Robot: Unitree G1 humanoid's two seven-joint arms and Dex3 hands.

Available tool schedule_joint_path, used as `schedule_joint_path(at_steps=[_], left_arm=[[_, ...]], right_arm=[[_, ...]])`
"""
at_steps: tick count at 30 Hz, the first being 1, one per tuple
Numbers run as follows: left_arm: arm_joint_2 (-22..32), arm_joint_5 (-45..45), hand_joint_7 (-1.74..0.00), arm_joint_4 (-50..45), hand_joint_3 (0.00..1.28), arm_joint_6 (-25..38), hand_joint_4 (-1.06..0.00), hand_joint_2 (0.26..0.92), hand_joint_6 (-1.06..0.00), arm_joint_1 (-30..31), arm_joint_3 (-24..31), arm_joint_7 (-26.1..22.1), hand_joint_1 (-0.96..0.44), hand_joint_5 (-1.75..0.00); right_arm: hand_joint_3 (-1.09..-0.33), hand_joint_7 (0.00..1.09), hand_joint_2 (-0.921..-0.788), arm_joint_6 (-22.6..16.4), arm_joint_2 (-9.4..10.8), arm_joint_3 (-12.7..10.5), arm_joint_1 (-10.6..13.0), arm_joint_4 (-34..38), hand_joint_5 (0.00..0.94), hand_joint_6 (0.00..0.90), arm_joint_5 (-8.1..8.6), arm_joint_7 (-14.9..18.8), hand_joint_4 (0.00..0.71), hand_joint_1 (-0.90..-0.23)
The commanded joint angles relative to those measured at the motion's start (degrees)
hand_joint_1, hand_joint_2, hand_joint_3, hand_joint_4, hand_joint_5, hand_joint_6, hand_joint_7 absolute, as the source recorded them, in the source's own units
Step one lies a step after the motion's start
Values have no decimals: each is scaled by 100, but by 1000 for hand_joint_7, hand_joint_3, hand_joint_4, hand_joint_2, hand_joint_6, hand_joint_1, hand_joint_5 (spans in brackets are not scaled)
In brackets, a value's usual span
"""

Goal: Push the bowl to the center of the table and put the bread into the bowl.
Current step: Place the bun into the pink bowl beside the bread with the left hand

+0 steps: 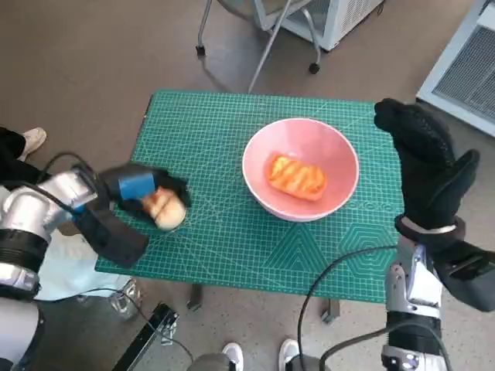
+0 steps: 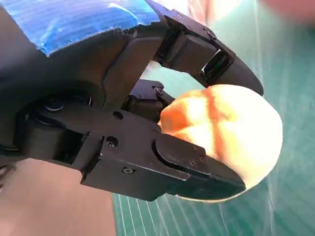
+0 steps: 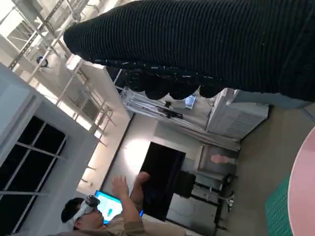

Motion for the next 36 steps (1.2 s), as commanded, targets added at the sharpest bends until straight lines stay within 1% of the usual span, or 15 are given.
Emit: schedule_joint_path(at_steps=[1, 3, 7, 12, 16, 20, 23, 26, 29, 30, 31, 32, 34, 35, 36], left_arm=[[41, -400, -1037, -431, 29, -80, -625, 918, -785, -565, 413, -25, 0, -1197], [-63, -516, -1003, -537, 25, -52, -629, 917, -797, -716, 514, -98, 0, -1214], [-316, -600, -1045, -845, 32, 112, -616, 920, -780, -1028, 611, -218, 0, -1204], [-756, -573, -1134, -1184, 39, 491, -628, 918, -766, -1327, 614, -324, 0, -1111], [-1161, -467, -1147, -1155, 20, 666, -672, 915, -788, -1463, 502, -182, 1, -1020], [-1541, -449, -1135, -763, 15, 630, -681, 913, -798, -1629, 367, 3, 1, -1011], [-1924, -411, -1115, -210, 12, 496, -665, 917, -796, -1856, 179, 224, 1, -1053], [-2188, -419, -1139, 208, 23, 420, -650, 919, -776, -2004, 52, 323, 1, -1069], [-2660, -258, -1119, 743, 35, 622, -618, 919, -778, -2097, -241, 290, 0, -1126], [-2762, -235, -1120, 849, 36, 722, -615, 919, -777, -2111, -308, 180, 0, -1131], [-2807, -231, -1147, 909, 52, 777, -599, 920, -756, -2124, -344, 110, 0, -1141], [-2870, -241, -1190, 932, 77, 923, -576, 920, -724, -2121, -382, -83, 0, -1153], [-2961, -242, -1282, 918, 167, 1218, -461, 920, -633, -2096, -459, -435, -1, -1267], [-2992, -238, -1072, 891, 152, 1352, -359, 887, -489, -2078, -493, -585, -23, -1003], [-3004, -241, -970, 866, 136, 1433, -346, 881, -451, -2066, -516, -670, -30, -864]], right_arm=[[-756, 770, -921, 86, -27, -29, 52, 75, 0, 19, -2, -30, 374, -602], [-756, 770, -921, 89, -36, -33, 31, 103, 0, 20, -2, -19, 374, -601], [-756, 769, -921, 96, -56, -38, 5, 140, 0, 21, 15, 13, 374, -597], [-756, 767, -921, 96, -95, -64, -19, 194, 0, 21, 85, 101, 372, -594], [-757, 767, -921, 82, -119, -96, -42, 256, 0, 21, 151, 190, 369, -596], [-757, 767, -921, 63, -135, -137, -82, 347, 0, 20, 213, 293, 368, -598], [-758, 768, -921, 63, -138, -164, -89, 356, 0, 18, 266, 352, 366, -599], [-758, 767, -921, 49, -133, -176, -72, 331, 0, 12, 279, 373, 365, -601], [-759, 763, -921, 33, -127, -197, -16, 249, 0, 2, 295, 368, 364, -601], [-760, 762, -921, 36, -124, -198, -4, 228, 0, 2, 290, 359, 363, -601], [-760, 761, -921, 39, -121, -196, 0, 218, 0, 1, 284, 351, 363, -600], [-760, 760, -921, 45, -120, -196, 9, 201, 0, 0, 281, 342, 363, -600], [-761, 758, -921, 64, -113, -194, 26, 159, 0, 0, 278, 318, 362, -600], [-762, 758, -921, 73, -108, -193, 34, 137, 0, 0, 278, 306, 362, -599], [-762, 758, -921, 79, -104, -191, 38, 124, 0, 0, 276, 298, 362, -599]])
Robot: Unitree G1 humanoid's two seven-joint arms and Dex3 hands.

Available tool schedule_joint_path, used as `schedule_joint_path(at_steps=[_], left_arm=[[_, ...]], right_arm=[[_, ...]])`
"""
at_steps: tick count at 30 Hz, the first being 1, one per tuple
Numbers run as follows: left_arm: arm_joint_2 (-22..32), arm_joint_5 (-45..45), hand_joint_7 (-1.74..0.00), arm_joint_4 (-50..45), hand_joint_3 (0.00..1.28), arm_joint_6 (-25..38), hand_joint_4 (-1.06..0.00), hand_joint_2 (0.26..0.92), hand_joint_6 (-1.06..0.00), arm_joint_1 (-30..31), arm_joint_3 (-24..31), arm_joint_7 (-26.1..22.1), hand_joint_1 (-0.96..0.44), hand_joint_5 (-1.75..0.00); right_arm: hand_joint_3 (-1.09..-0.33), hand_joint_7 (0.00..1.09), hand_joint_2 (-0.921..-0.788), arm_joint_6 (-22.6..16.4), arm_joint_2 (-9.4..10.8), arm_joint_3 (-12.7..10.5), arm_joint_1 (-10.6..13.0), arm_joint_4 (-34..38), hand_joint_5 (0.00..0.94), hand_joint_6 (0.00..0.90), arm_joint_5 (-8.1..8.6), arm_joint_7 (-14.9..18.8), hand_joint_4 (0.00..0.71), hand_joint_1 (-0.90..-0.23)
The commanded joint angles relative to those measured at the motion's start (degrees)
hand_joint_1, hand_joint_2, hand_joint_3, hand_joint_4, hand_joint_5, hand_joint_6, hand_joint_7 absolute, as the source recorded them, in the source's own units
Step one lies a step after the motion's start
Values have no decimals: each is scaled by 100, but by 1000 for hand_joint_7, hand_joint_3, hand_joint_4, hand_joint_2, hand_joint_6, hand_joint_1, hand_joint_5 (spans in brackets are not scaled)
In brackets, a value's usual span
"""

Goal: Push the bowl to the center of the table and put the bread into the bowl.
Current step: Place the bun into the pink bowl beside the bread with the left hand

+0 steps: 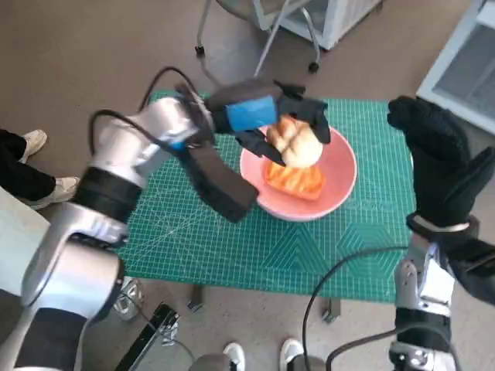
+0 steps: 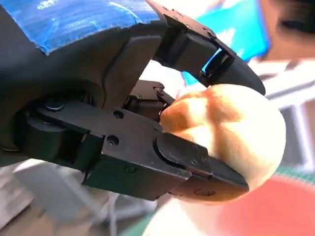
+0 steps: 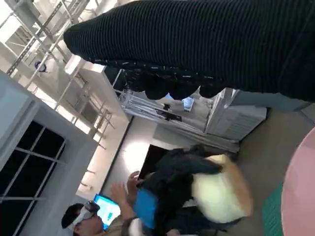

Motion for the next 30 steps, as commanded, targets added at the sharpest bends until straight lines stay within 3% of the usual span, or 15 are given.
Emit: schedule_joint_path(at_steps=[1, 3, 8, 14, 20, 30], left_arm=[[-189, 74, -804, -37, 99, 549, -348, 879, -408, -22, -201, -650, -41, -623], [-186, 96, -600, -135, 46, 680, -302, 865, -319, 10, -260, -820, -92, -318], [-139, -65, -496, -309, 9, 720, -255, 840, -241, 127, -194, -1029, -191, -107], [-92, -399, -503, -304, 2, 595, -264, 829, -214, 275, -14, -1063, -211, -58], [-40, -1007, -505, -359, 3, 450, -272, 832, -228, 441, 297, -1399, -179, -46], [187, -2001, -486, -723, 3, 2, -510, 840, -468, 864, 952, -1709, -111, -71]], right_arm=[[-762, 758, -921, 73, 22, -12, 150, -83, 0, 0, 30, -39, 362, -599], [-763, 759, -921, 77, 31, -15, 168, -117, 0, 2, 7, -77, 362, -599], [-764, 762, -921, 89, 60, -4, 193, -158, 0, 6, -29, -144, 361, -599], [-763, 763, -921, 92, 86, 19, 203, -163, 0, 7, -49, -190, 361, -599], [-762, 761, -921, 70, 111, 53, 198, -167, 0, 7, -147, -256, 362, -599], [-759, 749, -921, 98, 146, 147, 165, -239, 2, 13, -331, -390, 365, -593]])
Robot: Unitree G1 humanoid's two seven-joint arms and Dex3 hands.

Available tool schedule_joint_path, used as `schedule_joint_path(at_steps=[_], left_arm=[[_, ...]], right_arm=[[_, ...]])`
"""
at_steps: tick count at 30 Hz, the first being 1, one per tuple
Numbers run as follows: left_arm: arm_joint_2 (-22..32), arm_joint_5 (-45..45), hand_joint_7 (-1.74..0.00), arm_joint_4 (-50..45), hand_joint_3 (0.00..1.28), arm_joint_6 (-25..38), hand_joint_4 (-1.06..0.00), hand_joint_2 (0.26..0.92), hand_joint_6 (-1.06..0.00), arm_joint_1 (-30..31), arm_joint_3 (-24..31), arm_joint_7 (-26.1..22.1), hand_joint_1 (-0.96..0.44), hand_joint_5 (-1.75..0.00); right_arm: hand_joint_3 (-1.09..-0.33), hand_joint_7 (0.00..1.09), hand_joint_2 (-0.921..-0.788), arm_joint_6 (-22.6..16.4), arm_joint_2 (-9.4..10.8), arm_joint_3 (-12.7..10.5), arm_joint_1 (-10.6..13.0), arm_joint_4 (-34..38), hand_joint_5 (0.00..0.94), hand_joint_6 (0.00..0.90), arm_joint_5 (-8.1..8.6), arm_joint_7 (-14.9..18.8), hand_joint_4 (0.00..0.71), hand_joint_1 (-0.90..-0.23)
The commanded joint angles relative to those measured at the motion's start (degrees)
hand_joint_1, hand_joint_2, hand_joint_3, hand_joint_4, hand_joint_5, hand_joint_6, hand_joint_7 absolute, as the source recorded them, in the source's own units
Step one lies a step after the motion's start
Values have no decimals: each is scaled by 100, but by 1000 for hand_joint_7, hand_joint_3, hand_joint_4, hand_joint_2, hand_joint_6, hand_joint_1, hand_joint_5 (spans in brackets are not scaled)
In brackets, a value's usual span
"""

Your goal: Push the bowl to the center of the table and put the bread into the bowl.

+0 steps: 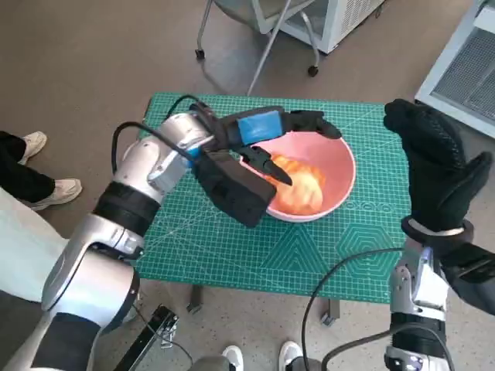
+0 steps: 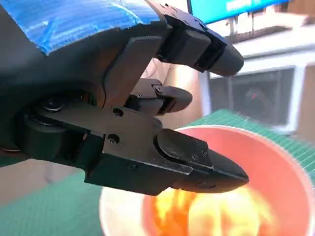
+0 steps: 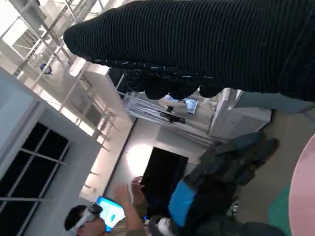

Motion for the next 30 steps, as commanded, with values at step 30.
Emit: schedule_joint_path(at_steps=[30], left_arm=[[80, -1808, -822, -3632, 0, 97, -424, 850, -525, 2905, 2496, 1463, 36, -710]], right_arm=[[-744, 762, -921, 217, 66, 243, -118, -537, 5, 53, -552, -738, 373, -604]])
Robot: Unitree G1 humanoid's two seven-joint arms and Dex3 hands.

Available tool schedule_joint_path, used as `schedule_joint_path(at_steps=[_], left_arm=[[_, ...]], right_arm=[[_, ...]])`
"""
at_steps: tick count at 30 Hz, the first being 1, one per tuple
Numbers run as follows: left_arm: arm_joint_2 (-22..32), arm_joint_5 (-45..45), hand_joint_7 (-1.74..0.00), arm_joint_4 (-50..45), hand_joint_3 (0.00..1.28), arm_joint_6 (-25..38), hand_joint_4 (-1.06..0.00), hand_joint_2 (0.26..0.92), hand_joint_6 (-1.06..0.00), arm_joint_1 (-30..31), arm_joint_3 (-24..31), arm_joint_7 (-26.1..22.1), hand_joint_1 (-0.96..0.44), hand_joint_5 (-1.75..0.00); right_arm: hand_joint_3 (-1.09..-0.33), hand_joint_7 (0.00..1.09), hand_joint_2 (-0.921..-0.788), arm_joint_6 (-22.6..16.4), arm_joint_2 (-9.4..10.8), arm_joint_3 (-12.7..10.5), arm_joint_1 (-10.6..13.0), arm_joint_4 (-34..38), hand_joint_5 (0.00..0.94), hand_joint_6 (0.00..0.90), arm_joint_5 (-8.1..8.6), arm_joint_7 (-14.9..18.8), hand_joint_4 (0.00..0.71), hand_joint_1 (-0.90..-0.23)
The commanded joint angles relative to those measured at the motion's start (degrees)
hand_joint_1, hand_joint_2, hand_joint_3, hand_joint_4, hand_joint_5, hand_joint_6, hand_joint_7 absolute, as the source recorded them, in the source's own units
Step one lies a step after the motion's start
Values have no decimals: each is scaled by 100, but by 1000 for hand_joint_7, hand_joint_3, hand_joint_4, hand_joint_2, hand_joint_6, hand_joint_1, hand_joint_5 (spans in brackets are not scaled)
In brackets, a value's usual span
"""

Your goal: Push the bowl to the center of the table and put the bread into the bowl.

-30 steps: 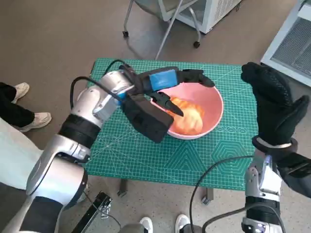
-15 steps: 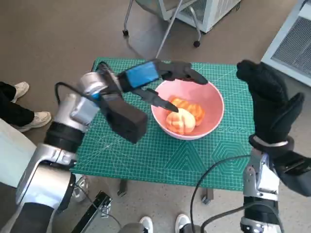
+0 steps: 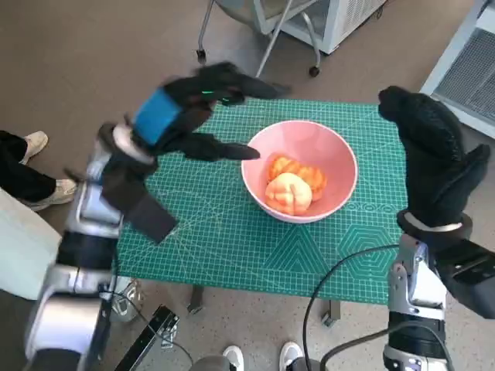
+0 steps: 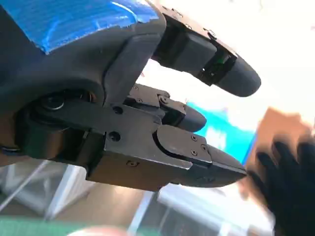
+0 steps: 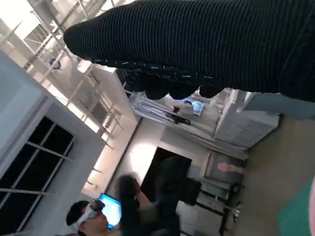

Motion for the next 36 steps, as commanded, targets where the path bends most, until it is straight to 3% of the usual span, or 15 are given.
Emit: schedule_joint_path(at_steps=[1, 8, 14, 36], left_arm=[[-143, 66, -846, -491, 1, 200, -411, 851, -511, 451, 164, 288, 42, -749], [-449, -319, -981, -722, 26, 305, -339, 881, -385, 977, 325, 410, 49, -911], [-672, -459, -1000, -631, 47, 335, -314, 908, -334, 1218, 404, 536, 49, -938], [-999, -622, -1042, -660, 79, 534, -291, 921, -310, 1348, 411, 525, 70, -950]], right_arm=[[-741, 763, -921, -33, 50, 33, -18, 97, 4, 53, -180, -147, 372, -605], [-736, 764, -921, -238, 32, 37, -112, 302, 3, 55, -407, -291, 371, -610], [-738, 771, -921, -343, -27, 36, -176, 450, 4, 56, -510, -327, 374, -603], [-741, 782, -921, -538, -130, 75, -216, 697, 3, 33, -596, -289, 373, -591]])
